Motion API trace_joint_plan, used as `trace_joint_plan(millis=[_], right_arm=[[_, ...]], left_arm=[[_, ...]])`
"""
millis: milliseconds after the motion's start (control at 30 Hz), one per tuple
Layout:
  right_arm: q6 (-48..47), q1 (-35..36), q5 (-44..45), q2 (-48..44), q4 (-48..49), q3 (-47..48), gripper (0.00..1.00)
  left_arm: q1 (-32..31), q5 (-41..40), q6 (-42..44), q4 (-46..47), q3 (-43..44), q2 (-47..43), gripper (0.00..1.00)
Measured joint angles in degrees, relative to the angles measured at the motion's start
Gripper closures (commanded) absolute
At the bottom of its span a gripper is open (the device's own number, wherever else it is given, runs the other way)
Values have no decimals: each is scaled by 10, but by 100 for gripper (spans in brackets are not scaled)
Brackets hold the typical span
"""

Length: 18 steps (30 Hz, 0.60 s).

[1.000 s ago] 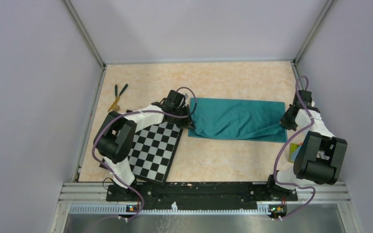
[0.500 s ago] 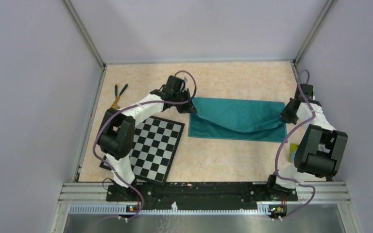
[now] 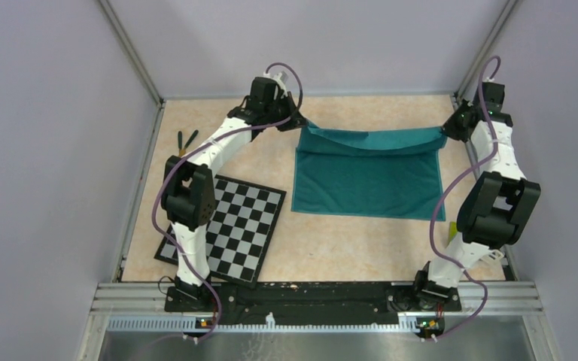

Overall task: Fold the napkin into a case and place the utensils inside
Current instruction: Fold and flatten the napkin at the center of the board.

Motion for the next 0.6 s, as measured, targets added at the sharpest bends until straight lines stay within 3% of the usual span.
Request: trace_joint_plan(millis=[333,600], right_arm=[[-1,2,-15,2,-29,22,100],[-10,2,4,-85,-27,-115,100]], left_arm=[[3,12,29,14,4,-2,100],[2,50,18,31,-155,-82,100]])
